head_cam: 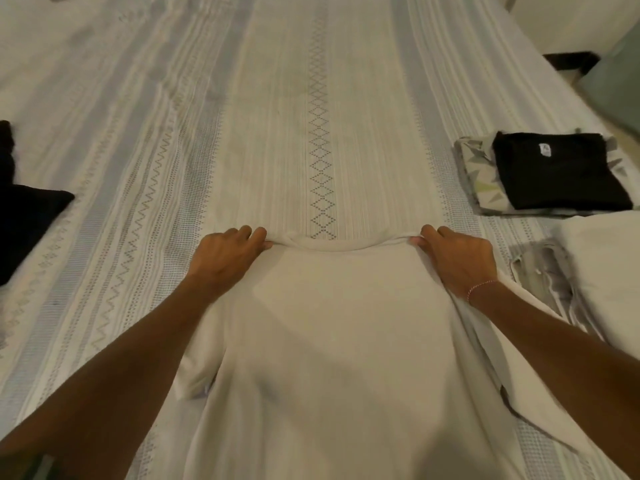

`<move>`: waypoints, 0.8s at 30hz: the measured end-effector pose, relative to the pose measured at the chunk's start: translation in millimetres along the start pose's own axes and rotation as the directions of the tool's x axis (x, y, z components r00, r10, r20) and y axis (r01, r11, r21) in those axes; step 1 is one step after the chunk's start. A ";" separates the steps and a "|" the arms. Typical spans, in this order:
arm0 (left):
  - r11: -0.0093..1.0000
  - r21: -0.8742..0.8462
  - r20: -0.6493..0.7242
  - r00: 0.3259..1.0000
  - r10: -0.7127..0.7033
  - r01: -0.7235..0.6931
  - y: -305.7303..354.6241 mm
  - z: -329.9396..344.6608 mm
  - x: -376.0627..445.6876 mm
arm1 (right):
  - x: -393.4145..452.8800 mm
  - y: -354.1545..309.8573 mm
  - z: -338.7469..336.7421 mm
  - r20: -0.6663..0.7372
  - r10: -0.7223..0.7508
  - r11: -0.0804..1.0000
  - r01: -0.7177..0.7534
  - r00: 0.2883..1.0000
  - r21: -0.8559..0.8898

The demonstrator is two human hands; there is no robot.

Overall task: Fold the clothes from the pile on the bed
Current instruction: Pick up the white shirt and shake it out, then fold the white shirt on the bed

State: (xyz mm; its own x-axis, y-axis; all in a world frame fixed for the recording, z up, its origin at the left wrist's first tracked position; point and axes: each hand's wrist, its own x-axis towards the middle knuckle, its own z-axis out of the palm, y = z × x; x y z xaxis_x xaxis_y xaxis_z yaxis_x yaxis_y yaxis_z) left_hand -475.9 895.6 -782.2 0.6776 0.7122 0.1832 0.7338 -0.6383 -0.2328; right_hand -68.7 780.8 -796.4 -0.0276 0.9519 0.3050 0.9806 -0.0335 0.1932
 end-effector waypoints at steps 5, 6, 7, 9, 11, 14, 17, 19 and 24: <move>0.933 -0.034 0.158 0.924 -0.348 0.358 21.3 -22.3 -15.4 | -9.6 -21.8 -14.3 0.051 0.152 0.988 -0.150 0.987 -0.030; 0.904 -0.050 0.221 0.887 -0.404 0.424 23.1 -28.0 -23.0 | -15.6 -29.5 -20.6 0.048 0.171 0.985 -0.171 0.984 -0.004; 0.871 -0.060 0.277 0.847 -0.455 0.488 21.5 -37.0 -35.1 | -23.7 -41.7 -31.1 0.041 0.168 0.985 -0.170 0.985 0.041; 0.757 -0.135 0.378 0.740 -0.557 0.639 13.7 -46.0 -55.5 | -42.1 -67.7 -44.2 0.038 0.124 0.982 -0.128 0.992 0.136; 0.576 -0.189 0.524 0.578 -0.626 0.795 -1.9 -60.1 -76.1 | -60.7 -101.8 -58.9 0.042 0.064 0.968 -0.073 0.997 0.238; 0.405 -0.232 0.737 0.432 -0.520 0.884 -24.2 -75.1 -94.8 | -77.2 -156.9 -73.7 0.075 -0.085 0.897 0.044 0.994 0.441; 0.162 -0.357 0.837 0.392 -0.381 0.920 -33.5 -81.8 -105.9 | -70.1 -215.1 -83.8 0.129 -0.241 0.784 0.114 0.962 0.611; 0.014 -0.452 0.832 0.427 -0.354 0.892 -42.7 -84.0 -115.8 | -52.8 -254.0 -89.9 0.192 -0.307 0.706 0.087 0.932 0.703; -0.236 -0.644 0.762 0.582 -0.284 0.728 -57.5 -82.6 -133.0 | -5.3 -313.2 -88.3 0.315 -0.242 0.616 -0.105 0.918 0.780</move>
State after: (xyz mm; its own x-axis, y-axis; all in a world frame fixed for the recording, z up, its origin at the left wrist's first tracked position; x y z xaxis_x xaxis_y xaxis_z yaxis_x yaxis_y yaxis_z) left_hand -604.1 813.5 -714.3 0.1482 0.8185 -0.5550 0.3517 0.4809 0.8031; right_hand -392.9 759.4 -776.1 -0.2017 0.9776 -0.0603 0.7589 0.1170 -0.6406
